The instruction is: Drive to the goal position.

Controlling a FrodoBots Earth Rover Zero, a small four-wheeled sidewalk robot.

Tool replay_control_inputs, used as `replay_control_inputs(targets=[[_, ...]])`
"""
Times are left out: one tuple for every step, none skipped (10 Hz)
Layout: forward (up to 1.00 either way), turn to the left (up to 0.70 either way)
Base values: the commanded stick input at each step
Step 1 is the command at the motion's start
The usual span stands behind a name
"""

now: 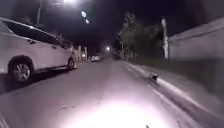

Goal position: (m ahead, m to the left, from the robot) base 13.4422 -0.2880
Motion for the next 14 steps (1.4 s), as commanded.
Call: replay_control_inputs(targets=[[0.70,0.00],[0.70,0.00],[0.70,0.00],[0.70,0.00],[0.70,0.00],[0.70,0.00],[0.70,0.00],[0.70,0.00],[0.70,0.00],[0.70,0.00],[0.70,0.00],[0.70,0.00],[0.70,0.00],[0.70,0.00]])
